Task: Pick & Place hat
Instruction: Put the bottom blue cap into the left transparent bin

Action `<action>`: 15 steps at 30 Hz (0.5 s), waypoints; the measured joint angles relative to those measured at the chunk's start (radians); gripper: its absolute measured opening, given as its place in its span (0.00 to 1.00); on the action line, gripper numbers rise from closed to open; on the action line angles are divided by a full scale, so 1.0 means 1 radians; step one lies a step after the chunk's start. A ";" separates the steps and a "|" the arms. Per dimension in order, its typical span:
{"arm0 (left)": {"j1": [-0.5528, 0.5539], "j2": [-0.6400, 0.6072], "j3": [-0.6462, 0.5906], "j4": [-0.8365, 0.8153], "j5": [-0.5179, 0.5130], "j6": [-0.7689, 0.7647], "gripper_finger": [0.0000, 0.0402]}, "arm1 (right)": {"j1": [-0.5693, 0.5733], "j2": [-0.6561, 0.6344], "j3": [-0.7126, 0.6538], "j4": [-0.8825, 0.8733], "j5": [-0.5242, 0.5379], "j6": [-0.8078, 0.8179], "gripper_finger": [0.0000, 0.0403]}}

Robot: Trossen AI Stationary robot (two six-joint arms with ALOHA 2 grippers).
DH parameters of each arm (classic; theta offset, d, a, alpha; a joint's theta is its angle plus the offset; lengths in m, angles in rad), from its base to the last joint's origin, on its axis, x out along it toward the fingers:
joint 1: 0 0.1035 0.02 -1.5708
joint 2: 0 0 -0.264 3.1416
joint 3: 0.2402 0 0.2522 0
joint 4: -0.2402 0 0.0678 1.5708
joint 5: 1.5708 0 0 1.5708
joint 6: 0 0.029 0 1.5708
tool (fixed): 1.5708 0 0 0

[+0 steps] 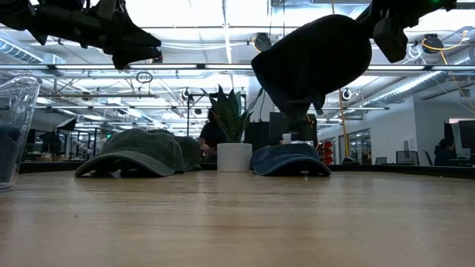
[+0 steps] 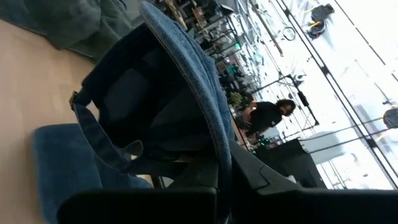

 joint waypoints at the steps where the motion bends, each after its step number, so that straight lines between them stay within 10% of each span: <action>1: 0.000 0.000 0.000 0.002 0.013 -0.047 0.51 | 0.000 0.000 0.000 0.000 -0.001 -0.006 0.00; 8: -0.012 0.030 0.000 0.093 0.086 -0.259 0.51 | 0.000 0.000 0.000 0.023 -0.062 -0.003 0.00; 15: -0.063 0.133 0.000 0.131 0.045 -0.276 0.51 | -0.002 0.000 0.000 0.268 -0.364 -0.080 0.00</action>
